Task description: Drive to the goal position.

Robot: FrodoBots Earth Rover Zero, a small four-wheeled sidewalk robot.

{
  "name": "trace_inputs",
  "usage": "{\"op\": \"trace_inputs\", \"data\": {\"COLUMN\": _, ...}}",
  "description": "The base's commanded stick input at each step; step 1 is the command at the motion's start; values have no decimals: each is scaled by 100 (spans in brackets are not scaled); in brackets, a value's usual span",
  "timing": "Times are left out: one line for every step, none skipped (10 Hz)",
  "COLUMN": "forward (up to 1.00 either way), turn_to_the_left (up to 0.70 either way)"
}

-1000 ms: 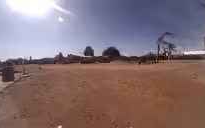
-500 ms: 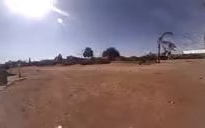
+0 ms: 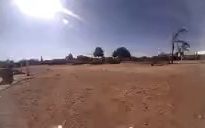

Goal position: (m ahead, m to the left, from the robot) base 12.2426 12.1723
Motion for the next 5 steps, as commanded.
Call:
{"op": "trace_inputs", "data": {"forward": 70, "turn_to_the_left": 2}}
{"op": "trace_inputs", "data": {"forward": 70, "turn_to_the_left": 2}}
{"op": "trace_inputs", "data": {"forward": 70, "turn_to_the_left": 2}}
{"op": "trace_inputs", "data": {"forward": 70, "turn_to_the_left": 2}}
{"op": "trace_inputs", "data": {"forward": 70, "turn_to_the_left": 2}}
